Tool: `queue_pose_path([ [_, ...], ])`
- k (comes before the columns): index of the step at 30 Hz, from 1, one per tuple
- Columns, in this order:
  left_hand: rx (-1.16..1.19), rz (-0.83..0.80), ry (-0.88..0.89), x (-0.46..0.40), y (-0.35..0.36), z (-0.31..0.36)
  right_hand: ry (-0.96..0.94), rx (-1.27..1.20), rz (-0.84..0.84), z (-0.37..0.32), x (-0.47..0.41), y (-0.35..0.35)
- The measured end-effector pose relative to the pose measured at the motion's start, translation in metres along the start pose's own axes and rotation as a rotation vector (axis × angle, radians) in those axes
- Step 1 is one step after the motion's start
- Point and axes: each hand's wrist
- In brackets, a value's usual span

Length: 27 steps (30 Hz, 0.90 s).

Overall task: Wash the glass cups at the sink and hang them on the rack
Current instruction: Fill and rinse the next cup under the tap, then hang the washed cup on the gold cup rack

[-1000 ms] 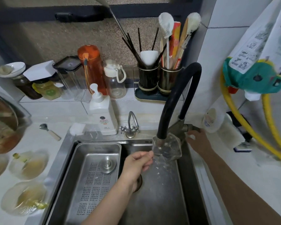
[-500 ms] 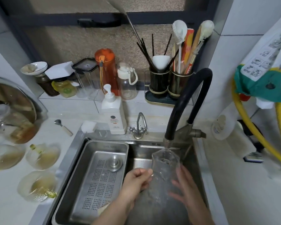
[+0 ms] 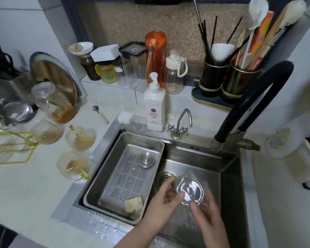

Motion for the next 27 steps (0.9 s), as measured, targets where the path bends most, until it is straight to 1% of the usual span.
queue_pose_path([
  [4, -0.004, 0.023, -0.042, 0.003, -0.011, 0.000, -0.081, 0.067, -0.052, -0.020, 0.002, 0.009],
  [8, 0.023, 0.013, -0.004, 0.004, -0.026, 0.002, -0.098, 0.095, -0.040, -0.024, 0.009, 0.023],
  [11, 0.062, -0.005, 0.025, 0.010, -0.043, 0.007, -0.097, 0.072, -0.018, -0.027, 0.014, 0.037],
  [14, 0.119, 0.009, 0.049, 0.020, -0.068, 0.012, -0.137, 0.095, -0.044, -0.029, 0.022, 0.060],
  [20, 0.129, 0.029, 0.120, 0.055, -0.150, 0.023, -0.214, 0.141, -0.122, -0.038, 0.059, 0.132],
  [27, 0.156, 0.200, 0.200, 0.108, -0.271, 0.018, -0.298, 0.195, -0.275, -0.038, 0.105, 0.249],
])
Point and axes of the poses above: each hand's wrist, its own x-axis away from the middle knuckle, its own y-axis out of the palm, z = x × y, and after that the axes turned 3 degrees about -y, right-handed
